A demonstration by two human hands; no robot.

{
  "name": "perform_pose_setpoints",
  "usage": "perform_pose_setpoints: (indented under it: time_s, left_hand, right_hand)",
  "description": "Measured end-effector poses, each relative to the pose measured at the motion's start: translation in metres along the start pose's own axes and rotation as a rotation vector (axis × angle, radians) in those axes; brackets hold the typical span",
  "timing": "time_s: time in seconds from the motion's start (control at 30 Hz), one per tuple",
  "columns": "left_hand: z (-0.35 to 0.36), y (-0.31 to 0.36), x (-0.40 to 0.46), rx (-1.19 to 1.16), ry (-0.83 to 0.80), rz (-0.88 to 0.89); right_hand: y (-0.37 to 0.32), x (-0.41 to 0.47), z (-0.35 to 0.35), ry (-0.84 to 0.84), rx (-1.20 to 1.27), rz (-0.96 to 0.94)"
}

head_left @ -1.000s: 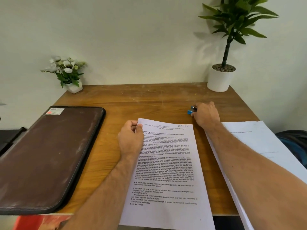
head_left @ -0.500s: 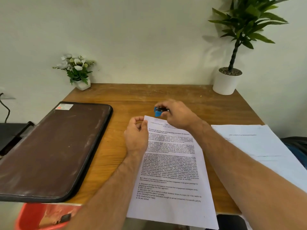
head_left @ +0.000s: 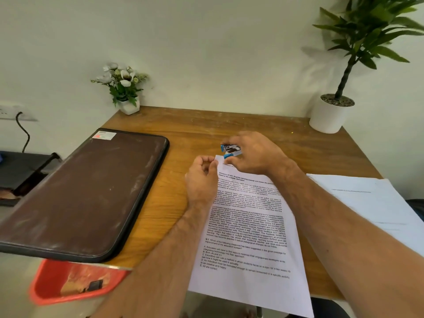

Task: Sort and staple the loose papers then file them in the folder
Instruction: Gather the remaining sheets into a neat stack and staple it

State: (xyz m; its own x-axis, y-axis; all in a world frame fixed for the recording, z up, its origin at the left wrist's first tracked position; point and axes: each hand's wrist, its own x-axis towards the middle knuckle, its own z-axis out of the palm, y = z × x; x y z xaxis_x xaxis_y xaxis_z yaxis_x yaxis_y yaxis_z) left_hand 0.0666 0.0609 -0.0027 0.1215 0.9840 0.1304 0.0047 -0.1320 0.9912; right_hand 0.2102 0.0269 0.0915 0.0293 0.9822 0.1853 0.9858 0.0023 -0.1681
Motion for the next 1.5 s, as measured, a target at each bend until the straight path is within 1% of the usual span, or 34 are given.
perform_pose_setpoints:
  time_s: [0.13,0.23,0.37,0.57,0.93,1.07,1.23,1.37,1.43,1.5]
  left_hand:
    - [-0.003,-0.002,0.001,0.007,0.023,0.011]
    - [-0.002,-0.002,0.001,0.004,0.017,0.011]
    - [0.000,-0.002,0.001,-0.013,0.029,-0.002]
    - [-0.001,-0.003,0.001,-0.027,0.032,-0.033]
    - [-0.003,-0.005,0.004,-0.025,0.034,-0.062]
    - [-0.004,-0.004,0.002,-0.053,0.039,-0.074]
    - [-0.002,-0.005,0.002,-0.032,0.027,-0.079]
    - [-0.003,-0.004,0.002,-0.010,0.047,-0.061]
    - [-0.005,-0.005,0.002,0.006,0.053,-0.057]
    - [-0.006,-0.005,0.004,0.052,0.035,-0.048]
  right_hand:
    - [-0.003,0.003,0.000,-0.048,-0.033,-0.029]
    - [-0.005,0.005,0.001,-0.050,-0.050,-0.056]
    - [-0.008,0.008,0.003,-0.070,-0.144,-0.087]
    - [-0.013,0.013,0.005,-0.120,-0.143,-0.080]
    - [-0.018,0.019,0.005,-0.135,-0.074,-0.063]
    - [-0.018,0.017,0.008,-0.117,-0.070,-0.061]
    - [-0.017,0.015,0.014,-0.081,-0.097,-0.053]
    - [-0.010,0.016,0.016,-0.089,0.007,-0.011]
    - [-0.003,0.013,0.016,-0.081,0.126,0.063]
    - [0.011,0.008,0.018,-0.042,0.206,0.181]
